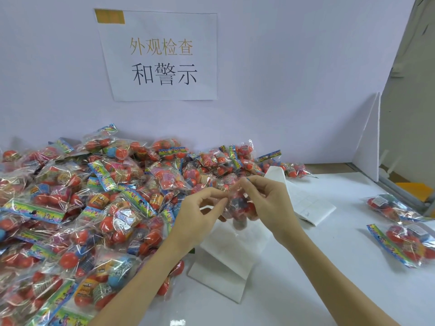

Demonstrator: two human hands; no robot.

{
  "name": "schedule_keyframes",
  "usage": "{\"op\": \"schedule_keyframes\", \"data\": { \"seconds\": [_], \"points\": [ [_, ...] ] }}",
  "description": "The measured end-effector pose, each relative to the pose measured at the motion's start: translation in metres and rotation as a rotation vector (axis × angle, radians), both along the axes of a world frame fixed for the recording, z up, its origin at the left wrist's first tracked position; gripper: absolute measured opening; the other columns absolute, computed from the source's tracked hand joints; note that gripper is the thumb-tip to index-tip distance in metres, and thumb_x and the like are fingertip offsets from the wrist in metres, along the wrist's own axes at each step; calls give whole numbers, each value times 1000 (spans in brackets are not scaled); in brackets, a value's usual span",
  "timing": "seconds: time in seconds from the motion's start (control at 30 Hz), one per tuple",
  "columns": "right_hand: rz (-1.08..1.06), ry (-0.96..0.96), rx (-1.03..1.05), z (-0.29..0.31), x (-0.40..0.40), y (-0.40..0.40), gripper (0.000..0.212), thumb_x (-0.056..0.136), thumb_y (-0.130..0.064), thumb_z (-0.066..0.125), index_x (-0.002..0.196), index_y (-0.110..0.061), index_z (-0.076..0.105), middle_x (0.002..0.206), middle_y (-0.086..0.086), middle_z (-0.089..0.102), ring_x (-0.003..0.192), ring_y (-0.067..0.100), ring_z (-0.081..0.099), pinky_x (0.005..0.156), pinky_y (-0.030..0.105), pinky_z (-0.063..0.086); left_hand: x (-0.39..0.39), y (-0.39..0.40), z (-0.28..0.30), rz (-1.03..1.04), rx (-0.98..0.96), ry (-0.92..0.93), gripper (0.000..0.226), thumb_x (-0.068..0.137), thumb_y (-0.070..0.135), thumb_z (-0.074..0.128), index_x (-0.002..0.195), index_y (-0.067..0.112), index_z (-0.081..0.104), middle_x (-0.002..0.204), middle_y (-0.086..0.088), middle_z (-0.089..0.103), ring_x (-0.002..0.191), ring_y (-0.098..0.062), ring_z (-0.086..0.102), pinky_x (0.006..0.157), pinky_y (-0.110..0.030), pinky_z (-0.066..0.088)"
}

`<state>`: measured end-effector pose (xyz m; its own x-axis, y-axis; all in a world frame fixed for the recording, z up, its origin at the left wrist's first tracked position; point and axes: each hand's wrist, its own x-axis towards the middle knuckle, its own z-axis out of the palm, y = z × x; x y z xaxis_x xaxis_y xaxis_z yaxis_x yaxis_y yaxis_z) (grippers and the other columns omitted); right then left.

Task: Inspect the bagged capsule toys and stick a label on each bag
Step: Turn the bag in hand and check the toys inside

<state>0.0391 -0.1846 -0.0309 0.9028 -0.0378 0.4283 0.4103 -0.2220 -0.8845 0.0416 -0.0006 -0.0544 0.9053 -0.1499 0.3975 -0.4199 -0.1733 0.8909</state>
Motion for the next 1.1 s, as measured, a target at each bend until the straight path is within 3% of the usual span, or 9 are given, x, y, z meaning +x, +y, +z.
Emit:
{"op": "schedule_keyframes", "data": {
  "seconds": [0.1, 0.2, 0.27, 0.5, 0.6, 0.7, 0.83, 0.97, 1.1],
  "points": [
    [-34, -65, -165, -2, 0, -1, 34, 107, -32, 53, 90, -11, 74, 75, 8, 66, 68, 27, 58, 66, 41, 49, 0, 0, -2, 45, 39, -4, 14, 100, 9, 67, 99, 18, 78, 86, 6, 75, 76, -19, 74, 71, -41, 64],
    [-57, -47, -225, -2, 0, -1, 22, 107, -37, 52, 93, -41, 69, 78, -22, 69, 72, 3, 62, 67, 17, 47, -1, -1, -3, 51, 23, 18, 10, 100, 9, 68, 99, 14, 77, 85, 2, 75, 76, -22, 74, 70, -43, 65],
    [-68, -6, -197, -2, 3, -2, 11, 104, -36, 60, 100, -42, 69, 90, -29, 71, 85, -2, 68, 75, 14, 51, -1, 0, -1, 72, -61, 45, 10, 100, 6, 67, 97, 9, 76, 85, -8, 74, 77, -26, 75, 66, -41, 65],
    [67, 192, 176, 0, 4, -8, 8, 88, -16, 83, 90, -15, 76, 80, -3, 76, 67, 14, 71, 65, 22, 56, -3, 1, 7, -40, -165, 188, 20, 101, 12, 65, 119, 15, 74, 106, -9, 71, 89, -18, 70, 70, -35, 64],
    [95, 224, 217, 0, 5, -7, 15, 88, -24, 84, 101, -23, 76, 86, 3, 80, 73, 18, 74, 69, 25, 58, -4, 1, 9, 3, -101, 143, 15, 102, 20, 65, 104, 10, 76, 95, -6, 75, 87, -23, 73, 77, -38, 64],
    [134, 330, 343, 2, 5, -4, 31, 93, -34, 76, 116, -14, 72, 98, 12, 80, 85, 19, 74, 77, 26, 57, -3, 3, 7, 81, -152, 119, 19, 103, 13, 62, 91, 4, 74, 77, 5, 72, 68, -8, 69, 67, -28, 61],
    [100, 304, 333, -2, 5, -6, 30, 97, -30, 72, 86, -3, 76, 90, 21, 73, 79, 21, 65, 79, 32, 59, -4, 2, 7, 112, -89, 92, 18, 103, 14, 62, 92, 4, 73, 80, 1, 73, 76, -9, 69, 74, -21, 56],
    [108, 283, 295, -2, 4, -3, 28, 98, -29, 72, 87, -4, 77, 87, 15, 73, 76, 18, 65, 70, 23, 56, -3, 2, 8, 67, -140, 152, 16, 103, 21, 63, 100, 8, 71, 85, -10, 73, 79, -25, 69, 80, -33, 58],
    [131, 323, 353, 0, 0, 2, 24, 102, -34, 65, 93, -18, 81, 91, 4, 79, 76, 12, 72, 65, 18, 54, -3, 2, 7, 117, -121, 119, 19, 103, 16, 63, 90, 4, 68, 77, -3, 74, 73, -15, 72, 71, -21, 56]
  ]
}}
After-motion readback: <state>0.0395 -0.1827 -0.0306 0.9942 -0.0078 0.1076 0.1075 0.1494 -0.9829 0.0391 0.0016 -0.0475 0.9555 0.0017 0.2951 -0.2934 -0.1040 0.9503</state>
